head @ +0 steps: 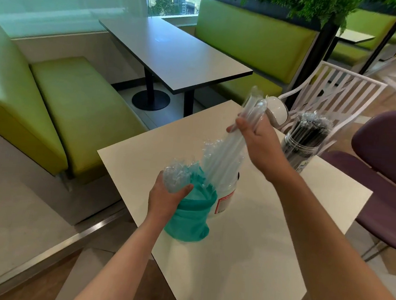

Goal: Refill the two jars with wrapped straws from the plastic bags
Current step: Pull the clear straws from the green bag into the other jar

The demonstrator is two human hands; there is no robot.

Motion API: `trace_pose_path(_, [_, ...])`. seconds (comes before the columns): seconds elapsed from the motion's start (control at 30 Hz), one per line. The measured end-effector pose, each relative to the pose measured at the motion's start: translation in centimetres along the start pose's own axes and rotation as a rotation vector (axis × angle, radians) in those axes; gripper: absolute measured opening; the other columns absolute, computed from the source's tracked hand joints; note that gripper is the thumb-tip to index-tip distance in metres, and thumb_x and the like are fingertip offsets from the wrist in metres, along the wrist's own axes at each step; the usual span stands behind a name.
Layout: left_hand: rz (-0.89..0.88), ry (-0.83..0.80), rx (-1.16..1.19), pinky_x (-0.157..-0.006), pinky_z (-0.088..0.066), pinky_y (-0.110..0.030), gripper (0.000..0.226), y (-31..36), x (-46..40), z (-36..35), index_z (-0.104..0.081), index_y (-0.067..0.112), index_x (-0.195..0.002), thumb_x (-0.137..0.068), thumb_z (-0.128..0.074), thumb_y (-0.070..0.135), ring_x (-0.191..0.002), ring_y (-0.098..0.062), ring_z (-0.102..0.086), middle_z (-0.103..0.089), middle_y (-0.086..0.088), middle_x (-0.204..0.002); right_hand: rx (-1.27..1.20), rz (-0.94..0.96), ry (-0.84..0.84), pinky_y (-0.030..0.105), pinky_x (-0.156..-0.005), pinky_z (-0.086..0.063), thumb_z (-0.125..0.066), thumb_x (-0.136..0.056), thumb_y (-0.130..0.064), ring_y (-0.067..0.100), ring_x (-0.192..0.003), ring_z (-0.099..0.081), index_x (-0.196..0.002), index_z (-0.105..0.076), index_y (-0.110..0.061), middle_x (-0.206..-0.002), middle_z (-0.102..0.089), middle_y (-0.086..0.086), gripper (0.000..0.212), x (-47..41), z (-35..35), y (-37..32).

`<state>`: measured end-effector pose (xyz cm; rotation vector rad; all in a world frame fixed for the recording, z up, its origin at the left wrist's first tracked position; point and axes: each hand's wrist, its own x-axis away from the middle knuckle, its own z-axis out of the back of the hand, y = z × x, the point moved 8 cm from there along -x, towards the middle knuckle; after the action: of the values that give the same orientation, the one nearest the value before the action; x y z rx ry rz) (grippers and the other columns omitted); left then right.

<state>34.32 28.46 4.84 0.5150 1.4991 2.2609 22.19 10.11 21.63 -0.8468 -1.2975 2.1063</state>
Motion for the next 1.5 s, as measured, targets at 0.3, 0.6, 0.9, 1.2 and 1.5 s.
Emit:
trace_pose_path(0.3, [0.023,0.011,0.017,-0.103,-0.044,-0.039,0.081,-0.4,-0.1,0.1,-0.039,0.025,-0.139,-0.073,-0.080,0.046,-0.124,-0.023,-0.050,-0.052,0.001,-0.137,0.179,0.018,-0.099,0.033,-0.095,-0.047,-0.047,-0.100,-0.036,0.010,-0.105,-0.057,-0.131,-0.050,-0.014,-0.116,-0.062,-0.002,0.038,-0.7,-1.4,1.3])
trace_pose_path(0.6, [0.033,0.005,0.015,-0.103,-0.042,-0.036,0.082,-0.7,-0.2,0.1,-0.039,0.025,-0.140,-0.072,-0.080,0.047,-0.125,-0.021,-0.050,-0.051,0.001,-0.138,0.301,-0.233,-0.161,0.020,-0.061,-0.054,-0.063,-0.093,-0.033,0.016,-0.075,-0.065,-0.120,-0.058,-0.015,-0.111,-0.066,0.008,0.033,1.1,-5.8,8.5])
trace_pose_path(0.9, [0.054,0.017,0.024,-0.103,-0.044,-0.037,0.082,-1.0,-0.3,0.3,-0.039,0.025,-0.139,-0.072,-0.081,0.046,-0.124,-0.021,-0.051,-0.052,0.001,-0.137,0.400,0.014,-0.041,0.013,-0.082,-0.043,-0.064,-0.092,-0.028,0.005,-0.095,-0.052,-0.120,-0.059,-0.019,-0.123,-0.051,0.001,0.029,-0.2,-6.8,5.1])
trace_pose_path(1.2, [0.046,0.004,0.034,-0.097,-0.041,-0.029,0.081,-0.9,-0.4,0.3,-0.039,0.026,-0.139,-0.073,-0.081,0.045,-0.123,-0.020,-0.051,-0.052,0.002,-0.136,0.810,0.236,-0.065,0.026,-0.094,-0.042,-0.062,-0.090,-0.046,0.016,-0.110,-0.050,-0.120,-0.058,-0.024,-0.129,-0.050,0.001,0.037,0.0,-7.7,6.0])
trace_pose_path(1.5, [0.049,-0.009,0.032,-0.103,-0.042,-0.036,0.081,-0.9,-0.4,0.3,-0.037,0.026,-0.140,-0.073,-0.079,0.046,-0.124,-0.020,-0.050,-0.051,0.002,-0.137,1.070,0.152,-0.342,0.049,-0.102,-0.038,-0.044,-0.089,-0.068,0.027,-0.127,-0.043,-0.130,-0.046,-0.042,-0.146,-0.039,-0.002,0.048,-2.8,-8.5,9.1])
